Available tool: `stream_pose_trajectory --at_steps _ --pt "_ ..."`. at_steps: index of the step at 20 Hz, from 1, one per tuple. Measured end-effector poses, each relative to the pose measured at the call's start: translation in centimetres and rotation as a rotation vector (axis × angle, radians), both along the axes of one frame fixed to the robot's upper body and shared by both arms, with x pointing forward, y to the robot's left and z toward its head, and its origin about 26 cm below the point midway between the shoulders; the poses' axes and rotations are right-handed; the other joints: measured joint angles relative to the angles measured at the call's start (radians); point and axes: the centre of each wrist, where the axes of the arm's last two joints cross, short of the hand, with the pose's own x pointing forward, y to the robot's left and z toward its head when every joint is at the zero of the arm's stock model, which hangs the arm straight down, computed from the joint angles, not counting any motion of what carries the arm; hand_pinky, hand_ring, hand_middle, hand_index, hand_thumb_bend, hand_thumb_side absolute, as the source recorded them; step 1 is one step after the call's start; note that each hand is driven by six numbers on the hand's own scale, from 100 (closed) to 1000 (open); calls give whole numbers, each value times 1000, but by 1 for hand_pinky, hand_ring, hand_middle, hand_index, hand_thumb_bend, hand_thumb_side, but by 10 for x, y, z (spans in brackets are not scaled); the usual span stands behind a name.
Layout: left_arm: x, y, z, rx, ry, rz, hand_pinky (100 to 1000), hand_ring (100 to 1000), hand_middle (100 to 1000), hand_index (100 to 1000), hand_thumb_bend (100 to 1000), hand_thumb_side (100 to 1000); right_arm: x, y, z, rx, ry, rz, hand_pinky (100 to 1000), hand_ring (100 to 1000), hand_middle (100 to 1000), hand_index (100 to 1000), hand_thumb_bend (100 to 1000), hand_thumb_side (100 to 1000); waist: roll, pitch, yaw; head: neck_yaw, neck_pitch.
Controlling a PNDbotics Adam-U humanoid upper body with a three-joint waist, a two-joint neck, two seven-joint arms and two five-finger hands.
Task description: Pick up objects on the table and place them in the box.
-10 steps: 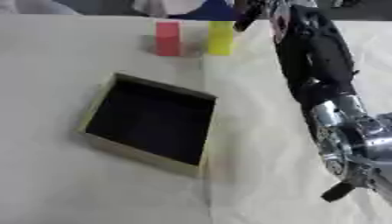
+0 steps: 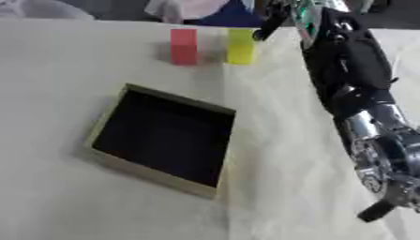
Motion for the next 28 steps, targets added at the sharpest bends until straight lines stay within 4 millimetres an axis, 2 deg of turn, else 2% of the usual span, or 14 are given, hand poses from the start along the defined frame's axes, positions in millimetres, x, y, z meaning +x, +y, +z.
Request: stream_pose_trajectory --at_steps 4,11,20,22,23,25,28 --pt "0 1 2 8 -4 0 670 727 706 784 312 697 0 -3 5 20 0 34 983 1000 979 1000 100 320 -1 10 -1 4 -23" --pt "1 0 3 9 -7 -4 670 727 706 784 309 698 -1 -4 10 31 -24 60 981 995 964 1000 100 201 -2 18 -3 5 -29" --pt "2 -2 4 12 -12 -9 669 728 706 784 303 696 0 0 9 12 -58 60 985 1000 971 1000 152 280 -2 24 -1 -6 -23" --pt "2 -2 5 12 -14 -10 669 728 706 784 302 697 0 5 11 0 -63 68 985 1000 973 1000 147 333 -2 26 0 -8 -19" --pt "2 -2 5 12 -15 -11 669 728 706 784 301 697 0 6 10 -4 -61 70 987 1000 978 1000 145 390 -3 27 1 -8 -16" --pt "2 -2 5 12 -15 -11 669 728 706 784 299 697 1 8 8 -14 -56 76 991 1000 983 1000 152 432 -4 30 5 -9 -13" --pt "2 -2 5 12 -15 -11 669 728 706 784 293 697 1 10 6 -41 -44 86 997 1000 993 1000 192 413 -5 32 5 -12 -5"
